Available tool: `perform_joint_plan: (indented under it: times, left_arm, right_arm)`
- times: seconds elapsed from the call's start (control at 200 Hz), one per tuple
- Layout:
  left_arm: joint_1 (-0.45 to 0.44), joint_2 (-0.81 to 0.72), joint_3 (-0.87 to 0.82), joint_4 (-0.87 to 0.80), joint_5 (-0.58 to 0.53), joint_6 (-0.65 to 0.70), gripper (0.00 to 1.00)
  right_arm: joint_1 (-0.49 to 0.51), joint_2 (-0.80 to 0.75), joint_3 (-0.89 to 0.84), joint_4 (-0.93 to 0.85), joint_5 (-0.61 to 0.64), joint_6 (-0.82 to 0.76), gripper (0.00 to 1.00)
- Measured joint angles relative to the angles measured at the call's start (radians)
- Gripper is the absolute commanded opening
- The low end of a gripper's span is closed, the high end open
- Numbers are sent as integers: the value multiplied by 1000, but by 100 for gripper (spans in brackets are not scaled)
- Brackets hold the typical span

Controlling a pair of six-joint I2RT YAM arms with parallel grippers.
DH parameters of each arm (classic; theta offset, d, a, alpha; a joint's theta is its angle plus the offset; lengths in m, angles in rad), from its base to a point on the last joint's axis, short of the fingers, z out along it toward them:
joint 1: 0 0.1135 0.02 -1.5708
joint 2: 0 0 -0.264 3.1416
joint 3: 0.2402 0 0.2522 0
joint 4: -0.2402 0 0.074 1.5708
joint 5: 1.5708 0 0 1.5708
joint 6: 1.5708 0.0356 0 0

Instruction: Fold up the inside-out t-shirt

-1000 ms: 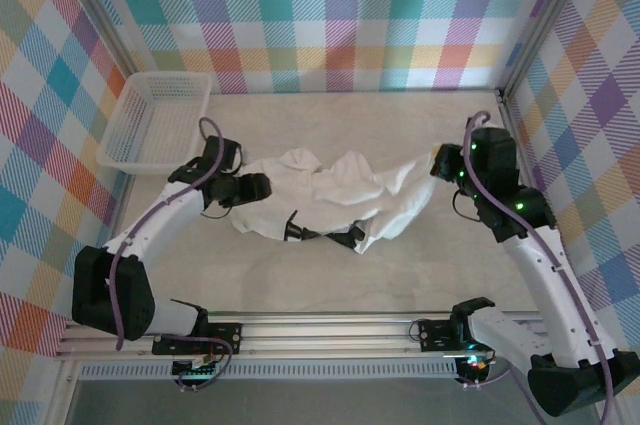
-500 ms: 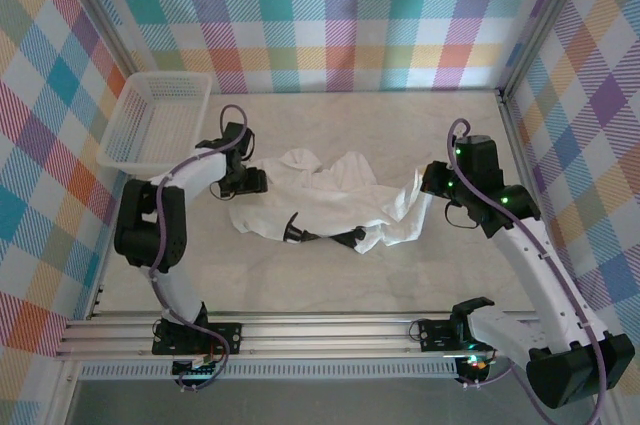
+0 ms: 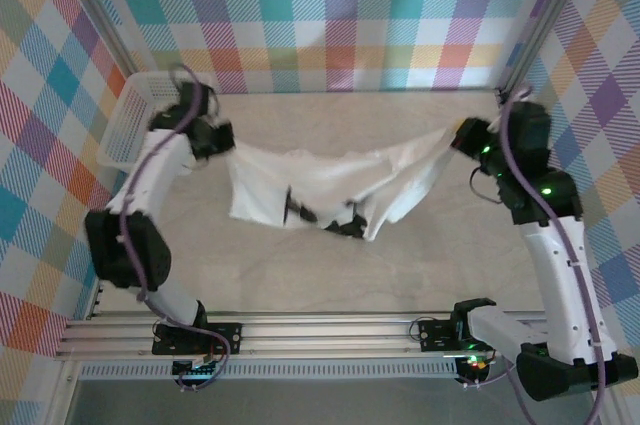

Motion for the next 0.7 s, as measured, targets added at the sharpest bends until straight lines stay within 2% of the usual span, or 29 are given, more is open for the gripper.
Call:
perform_joint_plan:
  times: [0.1, 0.165, 0.265, 0.34, 0.455, 0.48, 0.525, 0.58, 0.64, 0.7]
  left_arm:
    - [33, -99, 251, 24, 28, -23, 0]
    - [32, -167, 341, 42, 39, -26, 0]
    - [30, -260, 368, 51, 49, -25, 0]
    - [30, -328, 313, 53, 51, -24, 0]
    - [30, -433, 29, 61, 65, -46, 1]
    - [30, -461, -61, 60, 71, -58, 7]
    - [30, -505, -230, 67, 89, -85, 26]
    - [30, -544, -441, 62, 113, -122, 42]
    - [30, -586, -642, 31, 133, -168, 51]
    - [27, -631, -760, -21, 146, -206, 52]
  right_arm:
    - [-50, 37, 167, 48, 0, 13, 0]
    - [-64, 52, 237, 81, 0, 12, 0]
    - [-70, 60, 282, 127, 0, 11, 0]
    - [-70, 38, 240, 162, -1, 11, 0]
    - [-73, -75, 14, 215, -13, 26, 0]
    - [-74, -109, -50, 215, -20, 33, 0]
    - [-75, -171, -166, 200, -35, 48, 0]
    - [-75, -248, -302, 173, -58, 70, 0]
    - [-75, -332, -442, 120, -91, 91, 0]
    - [-75, -390, -534, 64, -117, 102, 0]
